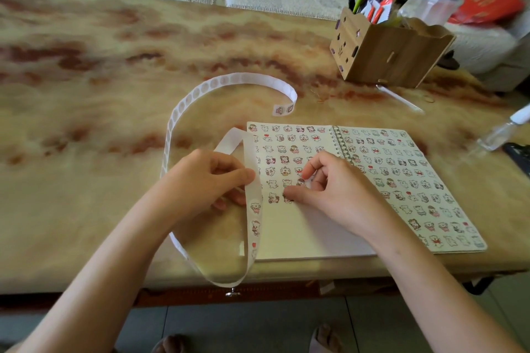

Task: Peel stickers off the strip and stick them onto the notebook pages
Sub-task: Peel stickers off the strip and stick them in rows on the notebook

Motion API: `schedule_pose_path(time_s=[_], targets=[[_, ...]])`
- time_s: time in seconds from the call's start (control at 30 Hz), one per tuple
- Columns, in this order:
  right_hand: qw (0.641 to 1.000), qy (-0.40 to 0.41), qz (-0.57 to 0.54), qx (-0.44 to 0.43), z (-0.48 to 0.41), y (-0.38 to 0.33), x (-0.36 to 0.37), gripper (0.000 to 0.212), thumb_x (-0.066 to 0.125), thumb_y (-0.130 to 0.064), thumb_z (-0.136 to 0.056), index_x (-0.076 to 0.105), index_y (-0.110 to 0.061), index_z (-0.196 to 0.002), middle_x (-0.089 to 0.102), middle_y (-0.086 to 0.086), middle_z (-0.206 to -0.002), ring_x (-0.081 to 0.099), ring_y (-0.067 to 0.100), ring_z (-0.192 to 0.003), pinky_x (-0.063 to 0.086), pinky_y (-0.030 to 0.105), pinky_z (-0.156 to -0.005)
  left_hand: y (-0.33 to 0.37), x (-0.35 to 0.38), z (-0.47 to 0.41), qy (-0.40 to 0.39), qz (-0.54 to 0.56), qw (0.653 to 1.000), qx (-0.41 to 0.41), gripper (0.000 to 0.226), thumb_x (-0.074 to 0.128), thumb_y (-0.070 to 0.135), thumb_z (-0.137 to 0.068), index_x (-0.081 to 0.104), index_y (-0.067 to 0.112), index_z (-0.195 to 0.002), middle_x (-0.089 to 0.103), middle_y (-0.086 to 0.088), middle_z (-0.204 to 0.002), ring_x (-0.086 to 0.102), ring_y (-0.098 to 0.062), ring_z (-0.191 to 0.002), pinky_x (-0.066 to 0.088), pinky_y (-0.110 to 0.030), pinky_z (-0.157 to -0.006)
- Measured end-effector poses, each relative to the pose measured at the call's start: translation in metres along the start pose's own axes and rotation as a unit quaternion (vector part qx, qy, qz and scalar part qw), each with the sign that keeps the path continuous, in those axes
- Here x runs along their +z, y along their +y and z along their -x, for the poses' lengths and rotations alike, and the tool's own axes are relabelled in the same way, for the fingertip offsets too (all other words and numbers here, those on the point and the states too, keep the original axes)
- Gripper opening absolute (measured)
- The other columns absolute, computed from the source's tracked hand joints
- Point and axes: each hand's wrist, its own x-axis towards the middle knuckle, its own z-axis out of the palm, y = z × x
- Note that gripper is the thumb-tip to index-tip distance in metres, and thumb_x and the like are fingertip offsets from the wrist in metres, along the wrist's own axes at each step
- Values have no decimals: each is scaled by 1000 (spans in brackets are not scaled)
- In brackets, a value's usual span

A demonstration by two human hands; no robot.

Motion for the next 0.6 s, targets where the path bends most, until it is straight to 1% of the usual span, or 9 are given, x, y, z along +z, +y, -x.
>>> schedule_pose_path(time_s=[0.1,0.17,0.23,0.3,0.37,0.47,0.53,0.6], targets=[[1000,-14,14,-4,-1,0,-1,26,72,-43,-79,56,-27,-92,53,-11,-69,51,7,-65,43,31,-67,-2,0,0,1,-2,1000,1,18,63,24,-88,72,13,-78,70,10,-57,58,6,-44,44,-8,-45],[1000,-21,0,-2,-2,1,-3,18,70,-35,-83,56,-28,-91,53,-10,-70,51,6,-65,42,31,-67,-2,-1,0,1,-4,1000,1,18,63,24,-88,73,14,-77,71,9,-60,59,5,-46,45,-8,-46],[1000,-27,-11,-3,-2,2,-4,14,69,-31,-85,56,-28,-89,53,-9,-69,50,6,-64,42,31,-67,-2,0,-1,0,-5,1000,2,18,62,24,-88,73,14,-78,71,10,-60,60,6,-47,46,-9,-47],[999,-29,-18,-2,-2,2,-5,14,69,-29,-85,56,-28,-88,53,-9,-68,50,5,-63,41,30,-67,-2,0,-1,1,-3,1000,3,18,62,23,-89,72,13,-79,70,12,-58,60,6,-46,45,-8,-45],[999,-30,-31,3,-2,1,-6,15,70,-32,-84,57,-27,-89,54,-10,-68,50,4,-63,38,28,-64,-2,0,0,2,-1,1000,7,17,62,22,-89,72,12,-80,69,13,-57,60,6,-46,44,-8,-44],[998,-35,-53,16,0,1,-8,27,75,-42,-78,59,-26,-91,58,-9,-70,53,6,-64,38,27,-62,-3,0,-1,14,4,1000,12,18,63,24,-88,73,15,-76,70,12,-58,59,6,-47,44,-9,-45],[998,-37,-49,12,1,0,-8,29,78,-40,-75,58,-26,-92,57,-9,-68,51,6,-62,40,27,-62,-4,-2,-1,19,10,1000,11,18,63,25,-88,73,18,-74,72,10,-62,60,4,-49,44,-10,-45],[998,-41,-37,9,1,0,-7,27,77,-36,-77,57,-26,-91,56,-9,-68,50,6,-61,39,27,-61,-4,-3,-1,19,10,1000,10,18,64,26,-87,74,20,-74,73,8,-65,62,1,-54,45,-13,-47]])
